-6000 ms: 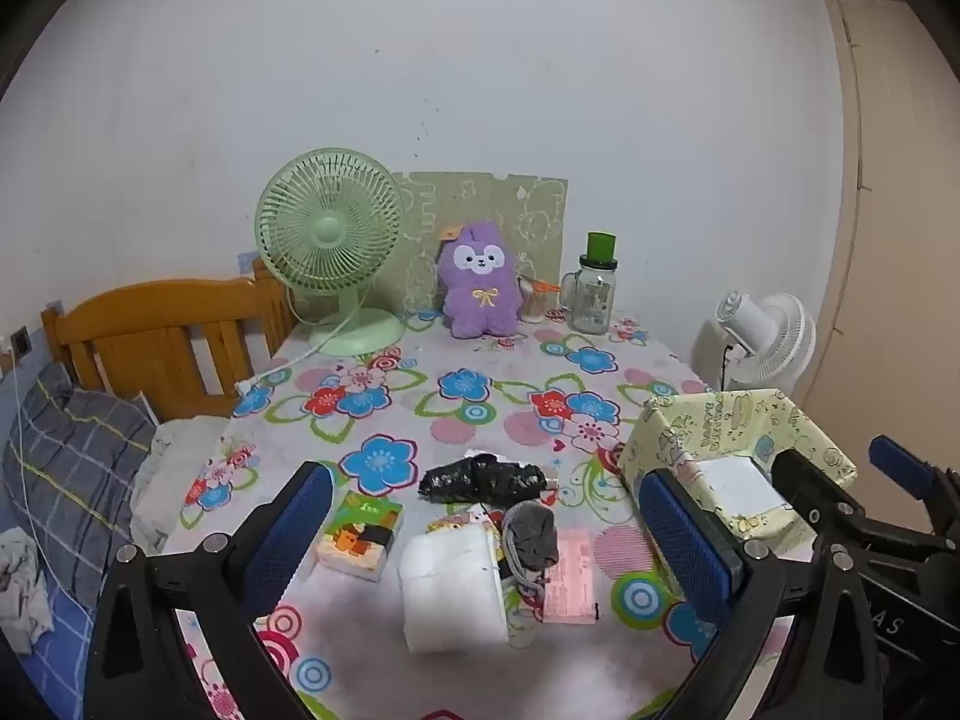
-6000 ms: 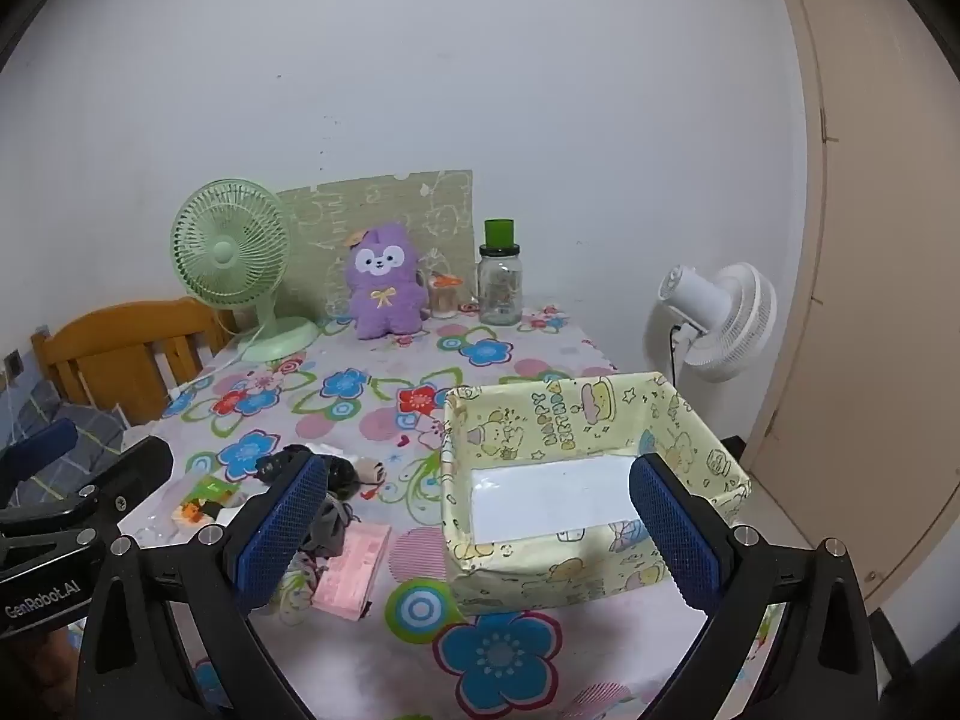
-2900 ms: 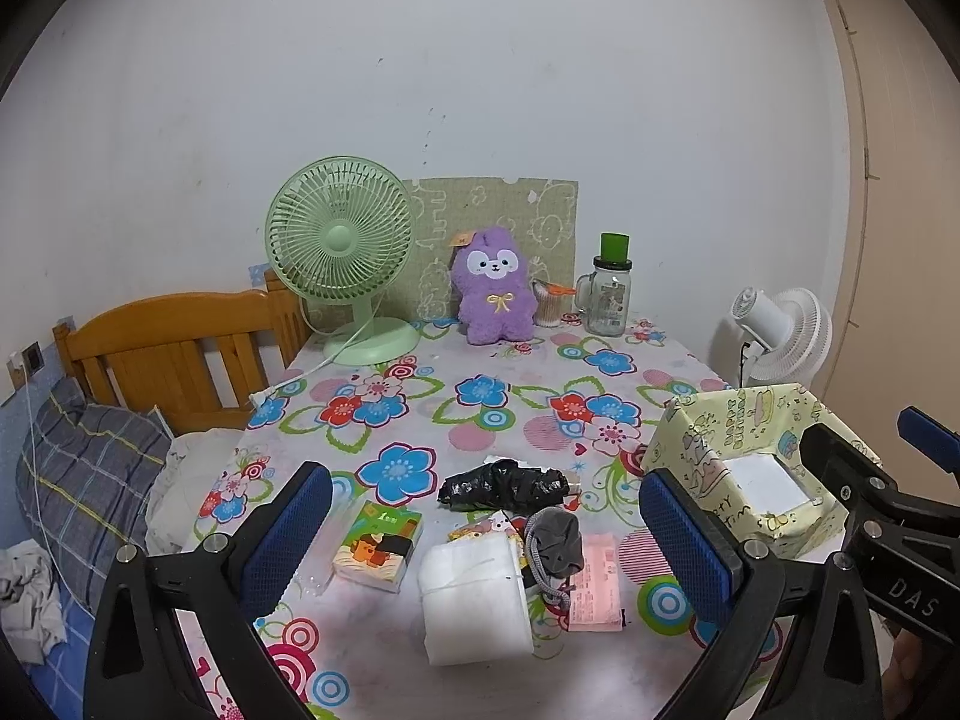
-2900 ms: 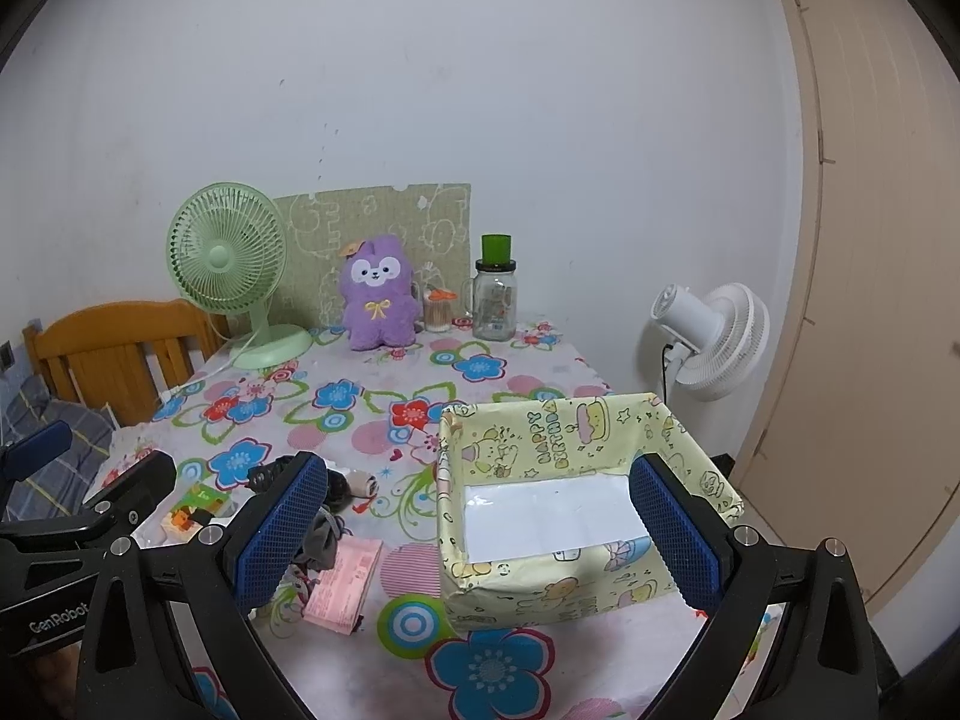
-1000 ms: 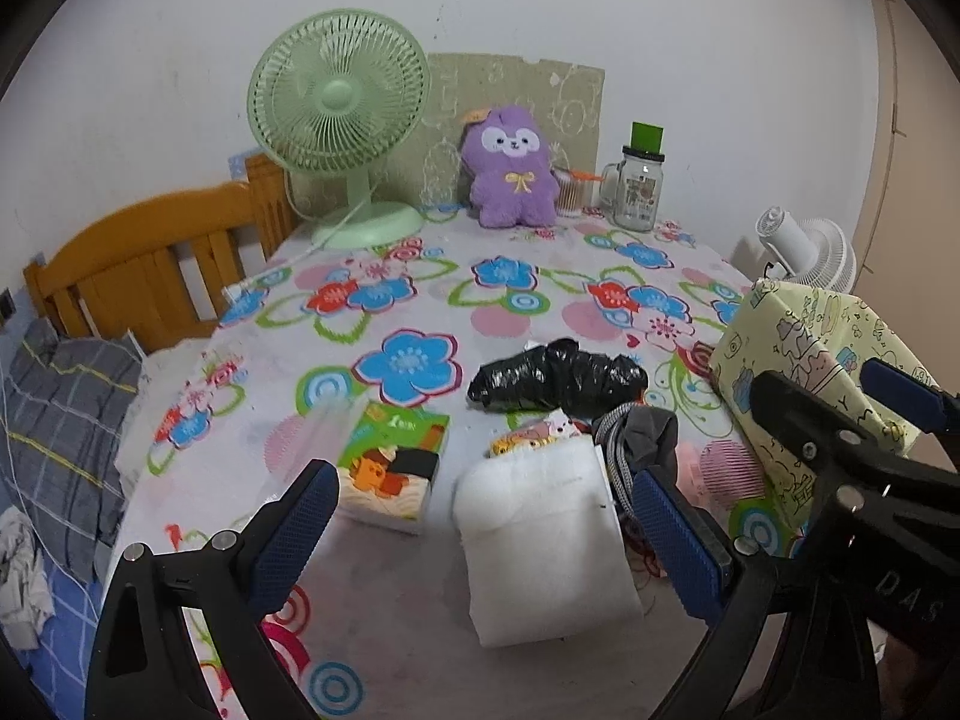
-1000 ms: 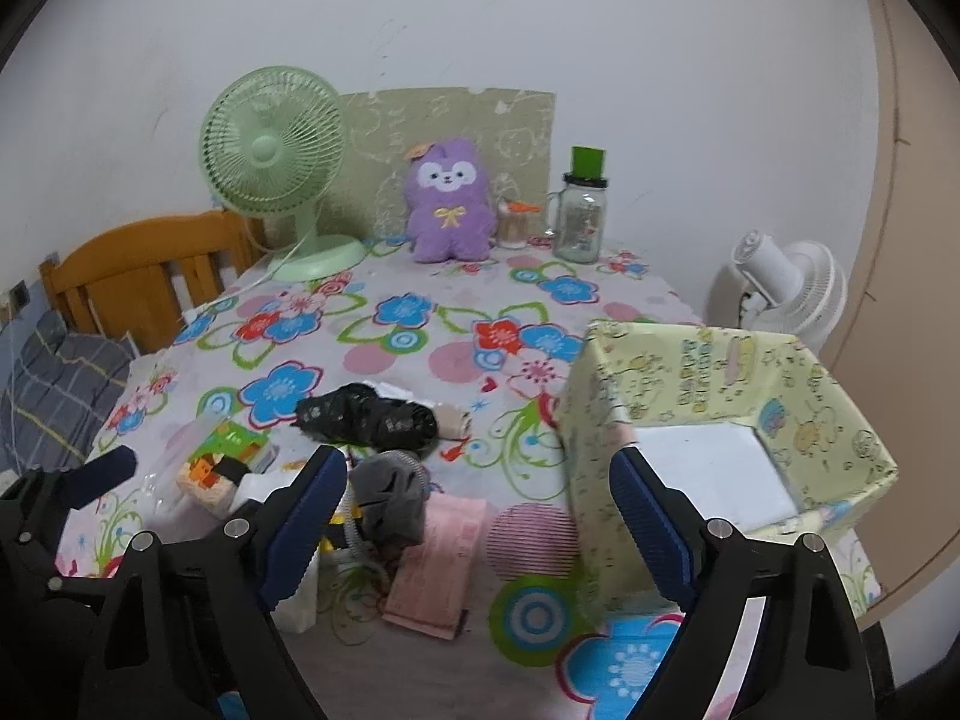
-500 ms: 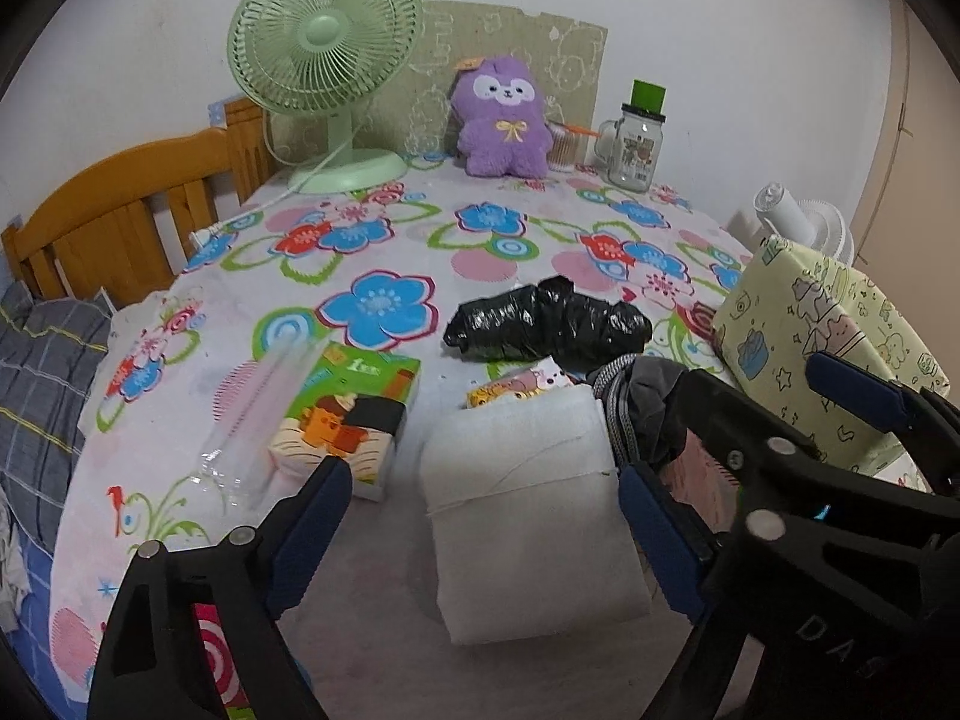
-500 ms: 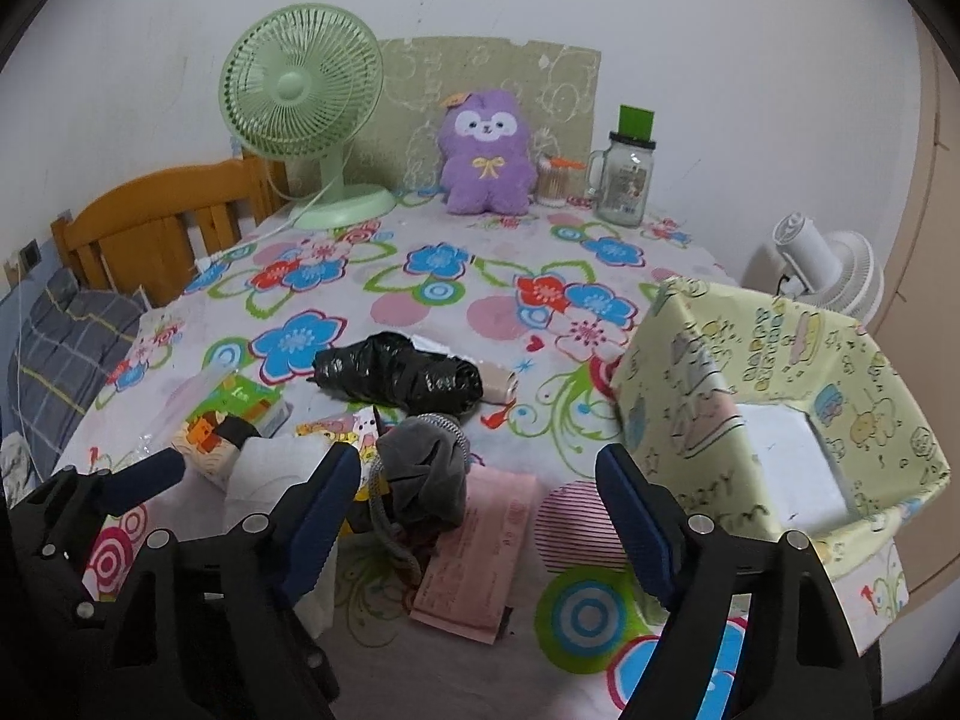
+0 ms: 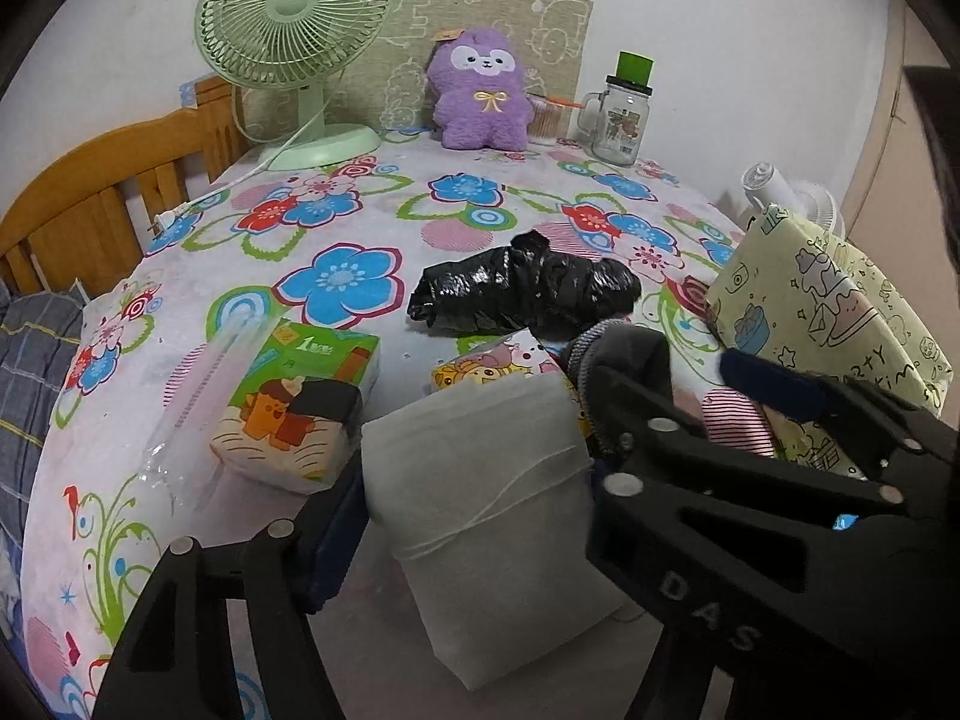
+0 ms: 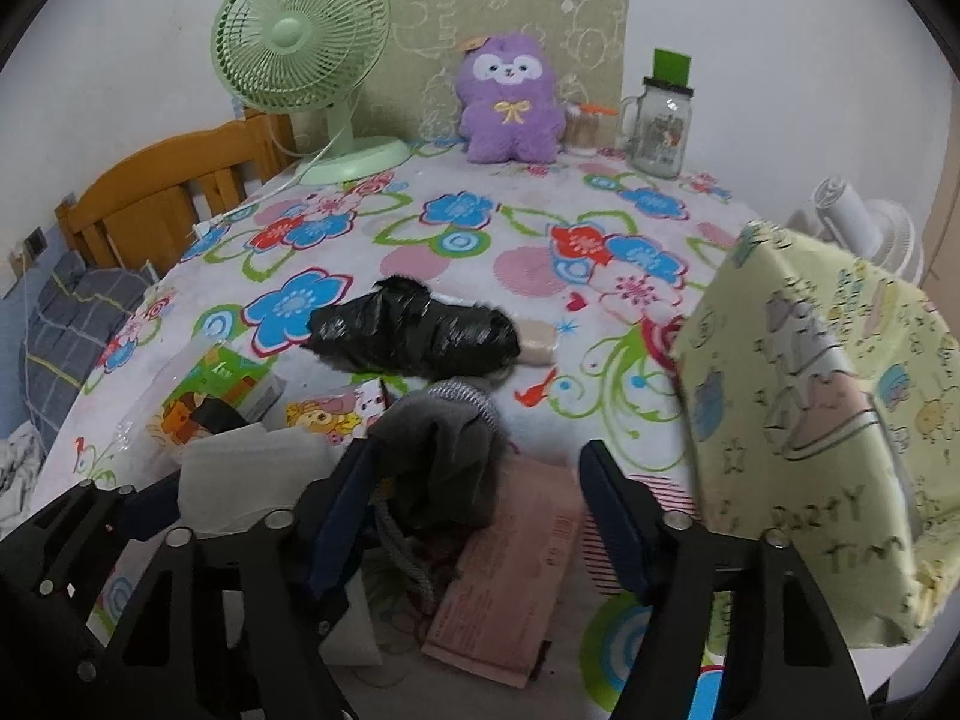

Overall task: Organize soft objects
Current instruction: 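Move left gripper to the white folded pad while right gripper reaches the gray cloth, then close left gripper on the white pad while right gripper grasps the gray cloth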

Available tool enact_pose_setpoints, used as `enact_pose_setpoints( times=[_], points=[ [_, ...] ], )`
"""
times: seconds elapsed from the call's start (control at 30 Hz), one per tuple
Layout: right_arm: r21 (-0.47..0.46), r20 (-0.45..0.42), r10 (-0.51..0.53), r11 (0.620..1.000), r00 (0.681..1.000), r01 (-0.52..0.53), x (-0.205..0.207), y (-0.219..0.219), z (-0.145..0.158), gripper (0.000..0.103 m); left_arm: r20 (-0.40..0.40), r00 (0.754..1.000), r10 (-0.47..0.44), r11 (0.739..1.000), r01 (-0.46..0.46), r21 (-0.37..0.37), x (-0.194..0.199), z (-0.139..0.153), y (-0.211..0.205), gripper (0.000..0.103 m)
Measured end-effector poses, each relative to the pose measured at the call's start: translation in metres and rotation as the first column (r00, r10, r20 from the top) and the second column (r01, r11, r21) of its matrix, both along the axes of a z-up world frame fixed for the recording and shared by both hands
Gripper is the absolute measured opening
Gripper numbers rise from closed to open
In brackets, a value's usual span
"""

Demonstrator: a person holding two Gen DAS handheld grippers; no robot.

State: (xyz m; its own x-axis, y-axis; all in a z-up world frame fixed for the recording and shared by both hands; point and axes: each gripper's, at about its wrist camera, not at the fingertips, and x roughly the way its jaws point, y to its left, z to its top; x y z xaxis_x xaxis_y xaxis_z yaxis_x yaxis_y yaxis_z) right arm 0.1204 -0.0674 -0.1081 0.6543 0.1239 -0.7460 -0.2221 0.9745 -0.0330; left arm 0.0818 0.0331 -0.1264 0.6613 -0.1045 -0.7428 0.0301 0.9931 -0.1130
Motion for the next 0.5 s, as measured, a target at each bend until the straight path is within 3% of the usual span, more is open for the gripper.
enact_pose_setpoints(
  times=[0.13, 0.27, 0.5],
  points=[
    [0.043, -0.049, 0.024, 0.999, 0.999, -0.021, 0.0055, 0.0015, -0.0070, 0.046, -0.003, 1.000, -0.009, 1.000, 0.009, -0.011, 0.0022, -0.0012, 0.0005, 0.070],
    [0.056, -0.059, 0.037, 0.998, 0.998, -0.034, 0.0057, 0.0034, -0.0106, 0.034, 0.004, 1.000, -0.019, 1.000, 0.019, -0.005, 0.0003, -0.0010, -0.0023, 0.064],
    [0.069, -0.054, 0.034, 0.997, 0.998, -0.030, 0.0012, -0.0008, -0.0074, 0.030, 0.007, 1.000, -0.025, 1.000, 0.025, -0.004, -0.0024, 0.0015, -0.0039, 0.056]
  ],
)
